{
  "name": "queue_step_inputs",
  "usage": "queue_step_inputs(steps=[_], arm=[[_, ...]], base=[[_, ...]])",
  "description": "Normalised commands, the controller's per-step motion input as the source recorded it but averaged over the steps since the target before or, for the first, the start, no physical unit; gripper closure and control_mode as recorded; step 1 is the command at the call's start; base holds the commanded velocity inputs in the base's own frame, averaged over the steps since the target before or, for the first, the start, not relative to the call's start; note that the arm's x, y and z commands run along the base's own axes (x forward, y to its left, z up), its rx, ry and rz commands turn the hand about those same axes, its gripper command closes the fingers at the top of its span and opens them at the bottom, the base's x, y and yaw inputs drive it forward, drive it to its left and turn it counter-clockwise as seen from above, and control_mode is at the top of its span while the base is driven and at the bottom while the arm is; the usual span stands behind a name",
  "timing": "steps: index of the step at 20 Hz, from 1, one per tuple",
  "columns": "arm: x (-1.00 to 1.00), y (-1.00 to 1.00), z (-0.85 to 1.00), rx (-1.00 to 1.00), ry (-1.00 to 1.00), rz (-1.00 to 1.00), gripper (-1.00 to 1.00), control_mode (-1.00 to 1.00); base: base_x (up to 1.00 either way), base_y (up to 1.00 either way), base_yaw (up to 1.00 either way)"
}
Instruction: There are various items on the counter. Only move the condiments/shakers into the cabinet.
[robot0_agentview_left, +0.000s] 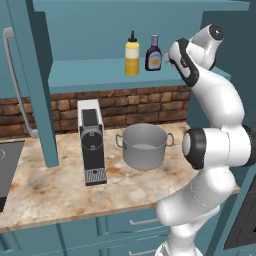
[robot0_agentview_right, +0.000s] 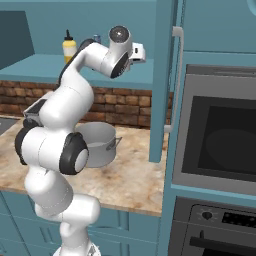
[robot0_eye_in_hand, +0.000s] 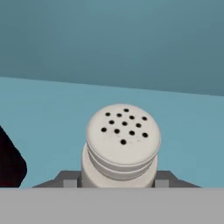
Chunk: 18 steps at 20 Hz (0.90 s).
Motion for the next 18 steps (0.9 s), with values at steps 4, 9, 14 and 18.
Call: queue_step_inputs(steps=[4,9,14,18], arm=[[0.01,0.0,0.0,0.0,0.0,0.0,-1.0,-1.0],[0.0,0.0,0.0,0.0,0.0,0.0,-1.0,-1.0],[-0.2,0.0,0.0,0.0,-0.02,0.0,-1.0,-1.0],[-0.95,0.0,-0.06,0.0,-0.09,0.0,-1.0,-1.0]], base=[[0.0,0.0,0.0],[0.0,0.0,0.0],[0.0,0.0,0.0],[0.0,0.0,0.0]])
